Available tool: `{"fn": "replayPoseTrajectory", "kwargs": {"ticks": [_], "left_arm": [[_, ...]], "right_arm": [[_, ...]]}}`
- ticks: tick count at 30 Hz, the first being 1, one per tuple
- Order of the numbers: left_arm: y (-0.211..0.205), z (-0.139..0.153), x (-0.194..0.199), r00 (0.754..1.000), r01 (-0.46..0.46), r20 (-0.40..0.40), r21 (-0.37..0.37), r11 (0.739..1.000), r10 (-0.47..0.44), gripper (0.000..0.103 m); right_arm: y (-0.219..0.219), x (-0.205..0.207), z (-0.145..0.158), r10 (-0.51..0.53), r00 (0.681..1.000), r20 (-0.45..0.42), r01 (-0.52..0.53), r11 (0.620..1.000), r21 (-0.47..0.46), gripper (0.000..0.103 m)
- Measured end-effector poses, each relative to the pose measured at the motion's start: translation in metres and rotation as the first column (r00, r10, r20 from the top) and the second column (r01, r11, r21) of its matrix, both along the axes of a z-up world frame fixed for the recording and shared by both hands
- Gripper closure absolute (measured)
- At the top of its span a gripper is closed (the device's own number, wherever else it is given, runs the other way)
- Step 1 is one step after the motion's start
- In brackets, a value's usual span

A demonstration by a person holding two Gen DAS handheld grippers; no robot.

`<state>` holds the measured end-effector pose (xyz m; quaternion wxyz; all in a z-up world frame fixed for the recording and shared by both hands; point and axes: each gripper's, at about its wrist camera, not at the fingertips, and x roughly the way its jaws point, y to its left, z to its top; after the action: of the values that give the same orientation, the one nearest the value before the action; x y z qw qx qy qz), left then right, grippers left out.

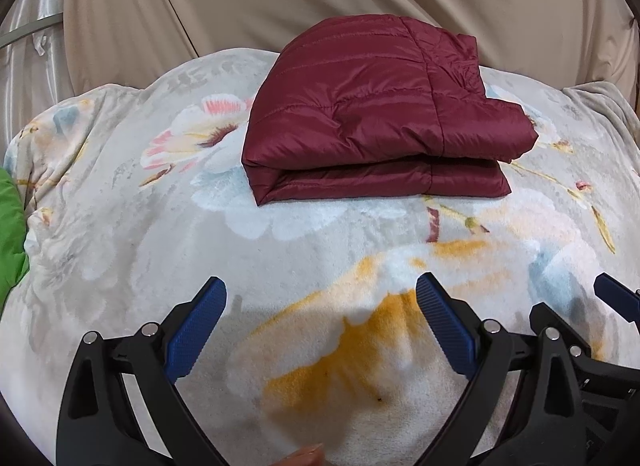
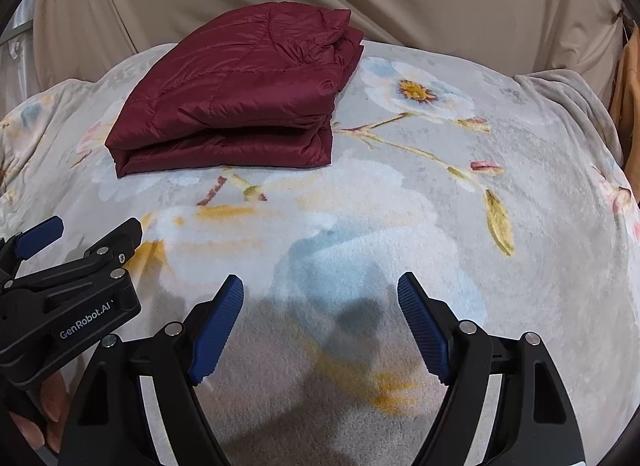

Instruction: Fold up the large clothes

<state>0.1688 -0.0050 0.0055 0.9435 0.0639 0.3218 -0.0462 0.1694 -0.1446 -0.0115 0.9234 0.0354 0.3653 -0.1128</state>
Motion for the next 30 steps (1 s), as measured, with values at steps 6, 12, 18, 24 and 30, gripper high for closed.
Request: {"fn": "replayPoseTrajectory", "kwargs": {"ticks": [6, 12, 18, 24, 30], "left_arm": [[-0.005, -0.0002, -0.0027, 1.0, -0.004, 0.011, 0.021, 1.0, 0.004, 0.009], [-0.0048, 0.0, -0.0031, 1.0, -0.005, 0.015, 0.027, 1.0, 0.005, 0.009], [-0.0043, 0.0001, -0.0035, 1.0, -0.009, 0.015, 0.029, 1.0, 0.008, 0.009], [-0.0044, -0.0004, -0.0031, 1.0, -0.008, 0.014, 0.029, 1.0, 0.007, 0.009], [-0.0042, -0.0005, -0.0032, 1.0, -0.008, 0.014, 0.03, 1.0, 0.007, 0.009]], "right_arm": [[-0.0008, 0.0001, -0.0001, -0.007, 1.0, 0.001, 0.007, 1.0, -0.004, 0.026], [-0.0022, 0.001, -0.0002, -0.01, 1.0, -0.001, 0.01, 1.0, -0.005, 0.026], [-0.0026, 0.0012, -0.0004, -0.01, 1.0, -0.003, 0.01, 1.0, -0.007, 0.026], [-0.0016, 0.0009, -0.0006, -0.012, 1.0, -0.003, 0.012, 1.0, -0.008, 0.026], [-0.0013, 0.001, -0.0008, -0.012, 1.0, -0.003, 0.012, 1.0, -0.008, 0.026]]}}
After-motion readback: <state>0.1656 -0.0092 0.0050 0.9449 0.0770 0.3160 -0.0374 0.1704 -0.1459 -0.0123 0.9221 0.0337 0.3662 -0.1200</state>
